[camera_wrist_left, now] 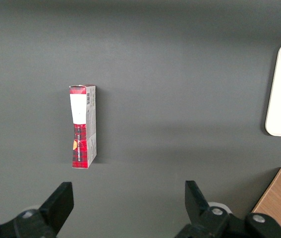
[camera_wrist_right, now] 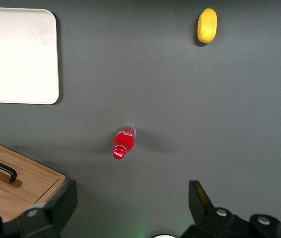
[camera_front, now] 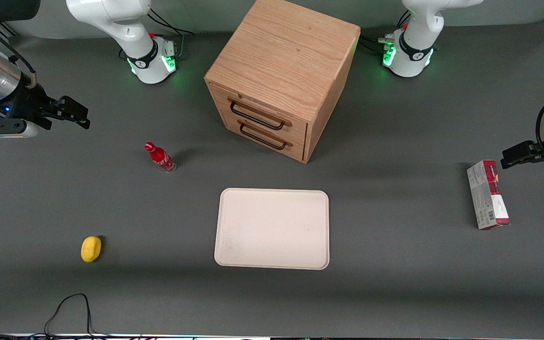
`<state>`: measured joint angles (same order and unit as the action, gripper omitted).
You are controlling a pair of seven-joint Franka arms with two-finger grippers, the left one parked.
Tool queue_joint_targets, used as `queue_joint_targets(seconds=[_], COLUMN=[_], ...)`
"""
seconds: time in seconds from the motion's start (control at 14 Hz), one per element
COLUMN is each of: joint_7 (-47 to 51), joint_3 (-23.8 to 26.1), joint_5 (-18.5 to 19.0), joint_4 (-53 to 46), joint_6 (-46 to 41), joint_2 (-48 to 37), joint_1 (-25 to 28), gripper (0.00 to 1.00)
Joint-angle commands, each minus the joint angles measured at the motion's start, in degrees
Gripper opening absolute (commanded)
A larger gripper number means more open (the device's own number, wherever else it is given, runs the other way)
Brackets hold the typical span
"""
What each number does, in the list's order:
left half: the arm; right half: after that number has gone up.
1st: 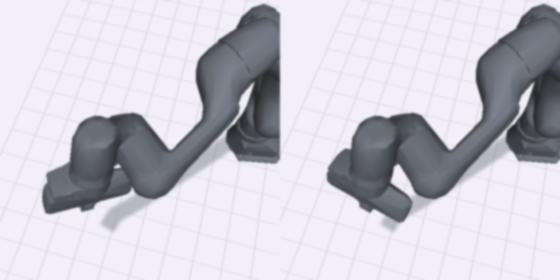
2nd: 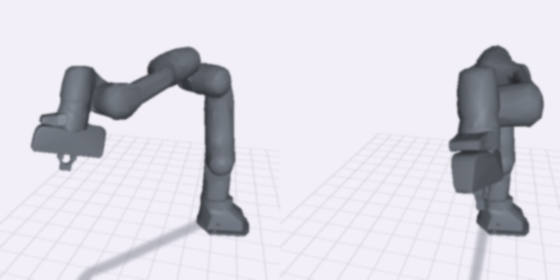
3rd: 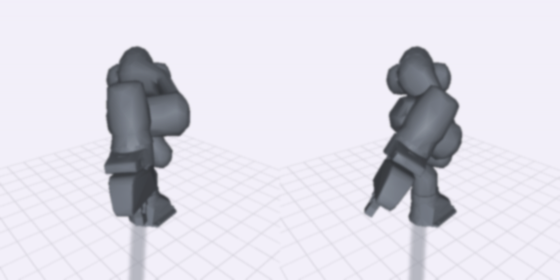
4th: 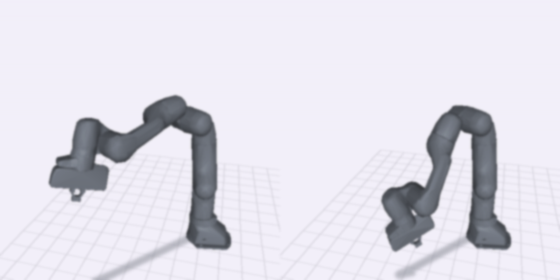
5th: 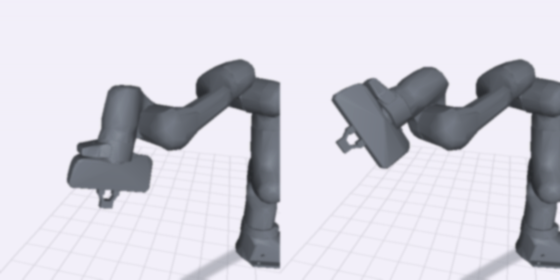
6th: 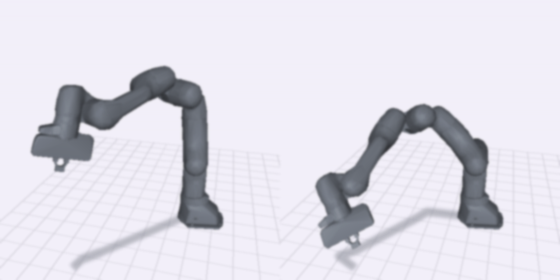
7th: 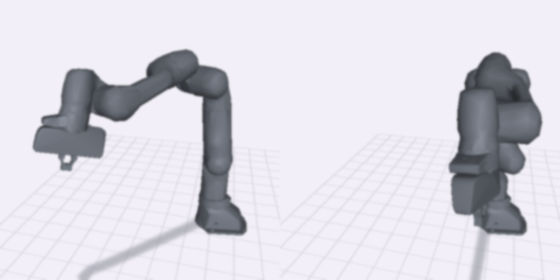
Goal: Open upper drawer
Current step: 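Move the right gripper toward the upper drawer's black handle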
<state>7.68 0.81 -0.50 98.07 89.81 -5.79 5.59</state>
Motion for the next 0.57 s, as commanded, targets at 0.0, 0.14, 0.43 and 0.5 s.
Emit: queue_joint_targets(seconds=[0.0, 0.14, 0.43, 0.5], joint_7=[-0.7, -0.7, -1.1, -1.2], joint_3=[0.8, 2.0, 12.0, 14.8], joint_5=[-0.9, -1.0, -1.1, -1.3], joint_4=[-1.4, -2.2, -11.8, -12.5], joint_6=[-0.6, -0.5, -1.3, -1.3], joint_2=[0.6, 2.1, 10.5, 12.1], joint_1=[-0.6, -0.6, -0.5, -0.5], gripper=[1.00, 1.00, 1.00, 1.00])
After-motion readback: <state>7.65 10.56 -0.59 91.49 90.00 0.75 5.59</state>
